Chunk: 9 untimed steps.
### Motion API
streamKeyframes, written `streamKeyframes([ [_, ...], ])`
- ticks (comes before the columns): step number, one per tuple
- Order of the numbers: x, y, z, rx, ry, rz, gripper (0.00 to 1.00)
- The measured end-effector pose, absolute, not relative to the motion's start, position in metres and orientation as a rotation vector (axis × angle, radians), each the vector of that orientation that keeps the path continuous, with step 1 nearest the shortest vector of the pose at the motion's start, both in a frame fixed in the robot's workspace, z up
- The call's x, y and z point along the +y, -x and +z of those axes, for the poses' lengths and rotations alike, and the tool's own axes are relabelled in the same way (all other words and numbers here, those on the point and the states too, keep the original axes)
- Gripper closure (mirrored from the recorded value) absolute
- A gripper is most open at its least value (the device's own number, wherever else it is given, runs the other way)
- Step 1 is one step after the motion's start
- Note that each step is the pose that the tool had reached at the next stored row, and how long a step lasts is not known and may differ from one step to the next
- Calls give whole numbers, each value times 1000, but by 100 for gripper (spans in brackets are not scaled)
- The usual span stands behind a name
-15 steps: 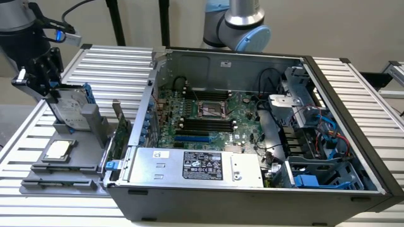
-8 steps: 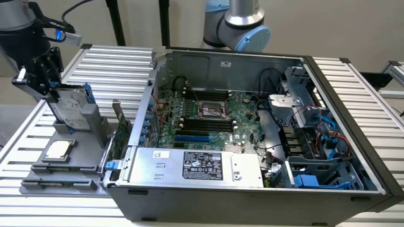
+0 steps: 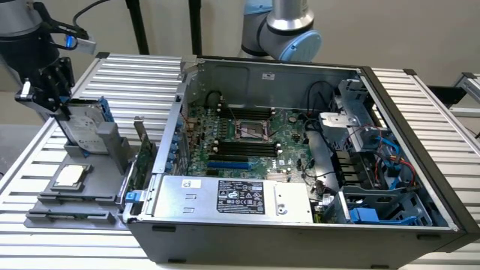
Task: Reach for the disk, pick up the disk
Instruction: 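Pick up the disk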
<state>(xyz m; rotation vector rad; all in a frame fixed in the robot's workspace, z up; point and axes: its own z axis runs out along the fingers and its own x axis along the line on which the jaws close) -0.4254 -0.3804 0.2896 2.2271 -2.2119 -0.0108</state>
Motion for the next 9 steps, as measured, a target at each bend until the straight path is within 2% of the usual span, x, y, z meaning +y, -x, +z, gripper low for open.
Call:
streamKeyframes([
  [9,-388,428,290,-2213,-2228,-10,67],
])
